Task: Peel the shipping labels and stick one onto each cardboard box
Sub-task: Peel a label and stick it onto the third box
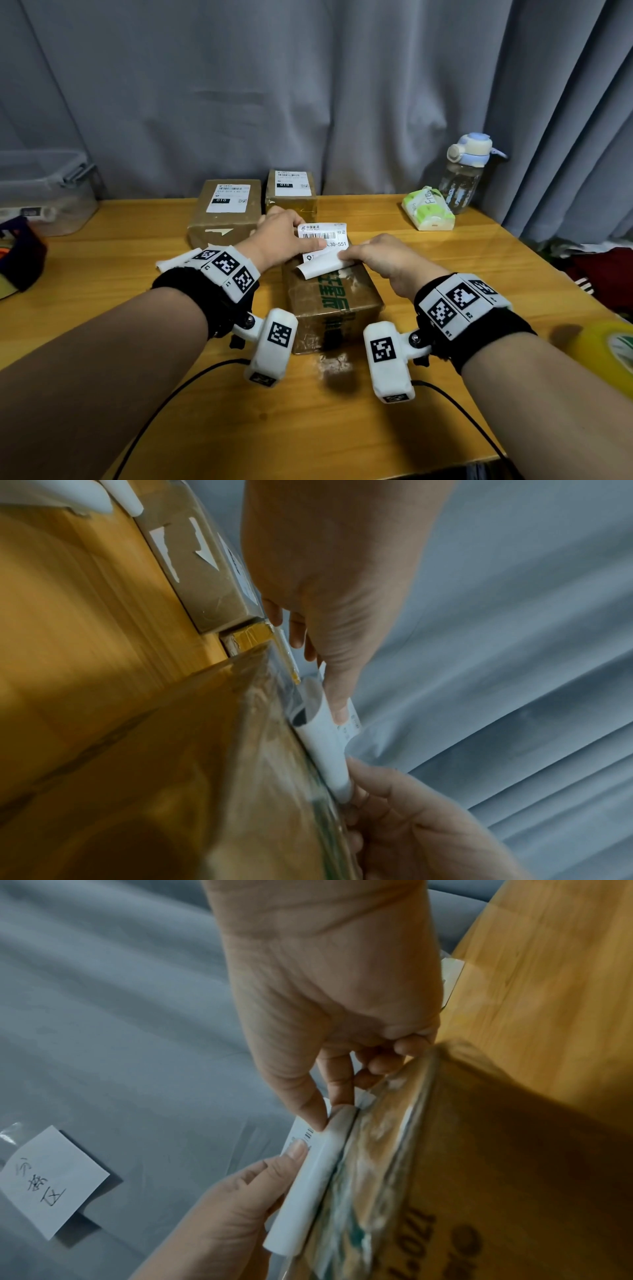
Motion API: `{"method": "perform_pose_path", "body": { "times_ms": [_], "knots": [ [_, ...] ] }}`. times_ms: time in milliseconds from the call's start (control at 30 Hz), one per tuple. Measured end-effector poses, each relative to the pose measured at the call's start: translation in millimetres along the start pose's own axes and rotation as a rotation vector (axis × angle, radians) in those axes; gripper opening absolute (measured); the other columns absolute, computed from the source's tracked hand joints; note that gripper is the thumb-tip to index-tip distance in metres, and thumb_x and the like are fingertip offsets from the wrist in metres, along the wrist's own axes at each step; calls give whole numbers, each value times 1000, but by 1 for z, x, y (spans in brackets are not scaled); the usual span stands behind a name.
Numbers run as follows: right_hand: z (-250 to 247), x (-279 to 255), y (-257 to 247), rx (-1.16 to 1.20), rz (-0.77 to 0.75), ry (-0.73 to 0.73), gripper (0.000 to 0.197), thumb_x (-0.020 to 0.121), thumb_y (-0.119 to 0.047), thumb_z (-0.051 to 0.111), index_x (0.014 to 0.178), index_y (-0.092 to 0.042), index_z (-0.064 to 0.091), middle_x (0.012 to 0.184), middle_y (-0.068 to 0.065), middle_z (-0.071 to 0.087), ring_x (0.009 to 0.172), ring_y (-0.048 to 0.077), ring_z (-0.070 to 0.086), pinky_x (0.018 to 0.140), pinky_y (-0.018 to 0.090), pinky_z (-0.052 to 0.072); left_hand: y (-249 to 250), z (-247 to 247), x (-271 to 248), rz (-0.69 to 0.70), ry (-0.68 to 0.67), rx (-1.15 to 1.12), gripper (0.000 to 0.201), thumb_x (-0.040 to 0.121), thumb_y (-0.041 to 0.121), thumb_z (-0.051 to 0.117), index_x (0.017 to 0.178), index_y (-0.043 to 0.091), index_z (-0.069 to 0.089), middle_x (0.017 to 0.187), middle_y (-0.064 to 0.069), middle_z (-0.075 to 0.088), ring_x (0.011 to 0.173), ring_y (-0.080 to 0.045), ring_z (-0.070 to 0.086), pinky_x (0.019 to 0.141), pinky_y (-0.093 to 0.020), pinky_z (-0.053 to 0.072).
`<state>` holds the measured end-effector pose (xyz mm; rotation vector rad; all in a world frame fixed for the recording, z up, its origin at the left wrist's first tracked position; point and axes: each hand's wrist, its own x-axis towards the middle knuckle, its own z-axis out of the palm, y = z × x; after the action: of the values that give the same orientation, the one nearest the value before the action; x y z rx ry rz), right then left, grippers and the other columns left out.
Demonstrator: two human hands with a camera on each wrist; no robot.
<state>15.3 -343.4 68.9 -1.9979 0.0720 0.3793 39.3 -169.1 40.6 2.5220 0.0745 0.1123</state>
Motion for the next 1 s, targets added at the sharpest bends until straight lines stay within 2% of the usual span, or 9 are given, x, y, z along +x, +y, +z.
{"method": "perform_pose_path", "body": {
  "times_ms": [67,167,233,300,400,600,800,933,1000],
  "knots": [
    [1,4,0,-14,1,17,27,87,-23,65,107,-5,60,83,1,60,68,5,51,48,19,36,-1,1,0,-2,-6,7,44,69,54,72,95,26,50,109,3,38,117,-21,42,103,-42,38],
    [3,10,0,-10,3,53,44,86,-36,65,114,-4,60,95,3,61,71,8,51,52,22,32,-3,3,1,-7,-10,21,45,69,55,71,97,27,49,108,3,36,118,-21,38,104,-42,36],
    [4,13,1,6,1,43,38,85,-33,68,108,-3,60,85,2,62,68,8,54,49,22,37,-4,5,1,-15,-12,27,46,69,56,70,98,26,50,110,2,37,119,-22,37,105,-42,35],
    [5,16,2,24,6,31,24,85,-26,70,92,-4,60,75,1,61,62,8,56,41,18,39,-5,7,2,-19,-17,34,51,69,56,70,105,23,53,117,-1,40,121,-22,36,105,-42,34],
    [6,17,2,34,17,35,21,84,-20,70,75,-9,55,71,2,60,58,8,55,34,11,36,-7,11,2,-20,-7,42,56,70,56,69,112,22,54,123,-3,40,121,-22,35,104,-40,34],
    [7,17,4,57,21,53,21,86,-16,68,73,-8,52,69,4,58,56,10,54,26,8,30,-7,14,0,1,20,52,47,70,58,68,100,29,47,122,1,37,115,-17,34,96,-35,32],
    [8,21,6,62,3,56,29,85,-31,69,82,-8,52,70,2,58,53,8,54,29,10,33,-8,17,-1,16,38,72,45,71,61,65,95,28,47,118,4,35,104,-12,32,86,-30,29],
    [12,22,10,118,-25,10,17,81,-11,74,76,-3,59,57,6,63,35,7,57,34,12,41,-10,16,-3,2,37,93,47,72,62,63,100,29,43,122,3,33,110,-14,32,87,-32,27],
    [9,20,14,135,-43,1,17,80,-8,73,72,-5,58,61,7,62,40,10,59,35,12,42,-10,16,-4,-4,37,103,47,74,60,63,101,29,41,126,2,33,115,-17,33,87,-33,26]
  ]
}}
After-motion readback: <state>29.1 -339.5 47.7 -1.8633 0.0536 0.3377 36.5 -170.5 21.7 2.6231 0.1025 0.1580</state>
